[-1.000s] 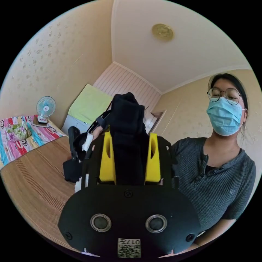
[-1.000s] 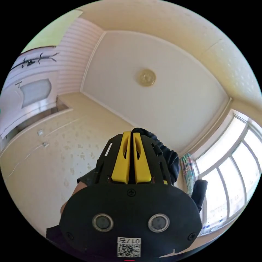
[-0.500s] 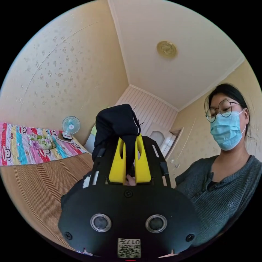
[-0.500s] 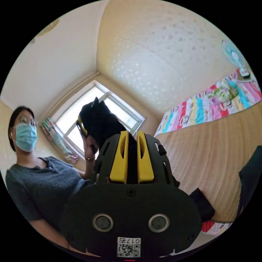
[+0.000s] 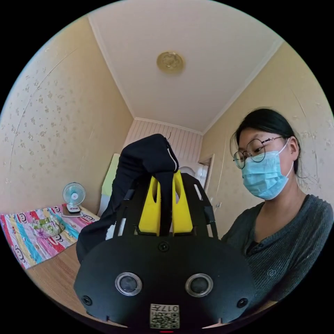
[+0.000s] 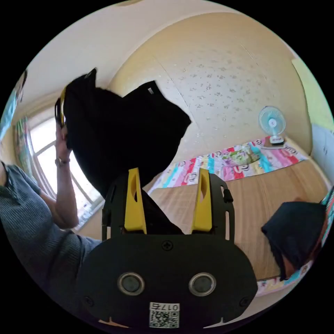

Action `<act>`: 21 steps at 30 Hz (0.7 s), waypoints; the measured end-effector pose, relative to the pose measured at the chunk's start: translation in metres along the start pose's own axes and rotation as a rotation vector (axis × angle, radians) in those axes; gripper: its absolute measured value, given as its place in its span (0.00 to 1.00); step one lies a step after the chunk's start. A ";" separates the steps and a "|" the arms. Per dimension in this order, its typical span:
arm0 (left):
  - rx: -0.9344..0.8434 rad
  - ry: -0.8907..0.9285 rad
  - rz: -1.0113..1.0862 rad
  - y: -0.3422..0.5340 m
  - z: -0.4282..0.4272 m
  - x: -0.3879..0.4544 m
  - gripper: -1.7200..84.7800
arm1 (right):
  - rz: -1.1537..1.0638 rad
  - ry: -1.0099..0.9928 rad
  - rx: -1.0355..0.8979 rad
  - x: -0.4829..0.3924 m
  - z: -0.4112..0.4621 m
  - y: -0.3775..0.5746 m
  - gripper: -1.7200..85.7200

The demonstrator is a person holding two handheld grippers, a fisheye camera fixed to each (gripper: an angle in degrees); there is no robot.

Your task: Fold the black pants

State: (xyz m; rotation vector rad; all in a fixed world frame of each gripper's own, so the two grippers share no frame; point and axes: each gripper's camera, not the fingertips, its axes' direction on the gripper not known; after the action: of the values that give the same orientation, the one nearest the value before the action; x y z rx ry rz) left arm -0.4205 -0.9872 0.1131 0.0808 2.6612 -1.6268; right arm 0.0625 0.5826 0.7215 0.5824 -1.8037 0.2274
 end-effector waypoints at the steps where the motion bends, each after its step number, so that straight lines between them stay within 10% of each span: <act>1: 0.007 0.024 0.017 -0.003 -0.001 0.002 0.07 | 0.024 -0.061 -0.001 0.010 0.002 -0.002 0.28; 7: 0.080 0.378 0.063 -0.021 -0.002 0.006 0.07 | 0.015 -0.516 -0.063 0.043 0.051 -0.019 0.30; 11: 0.119 0.492 0.002 -0.026 -0.002 -0.001 0.08 | 0.007 -0.861 -0.063 0.056 0.062 -0.043 0.11; 21: -0.188 -0.163 0.002 -0.042 -0.003 0.024 0.08 | -0.247 0.152 0.257 0.007 -0.082 -0.210 0.08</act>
State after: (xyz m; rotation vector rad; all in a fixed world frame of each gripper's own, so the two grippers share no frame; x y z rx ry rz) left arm -0.4467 -1.0033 0.1505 -0.0501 2.6700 -1.3119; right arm 0.2350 0.4367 0.7244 0.9373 -1.5501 0.3276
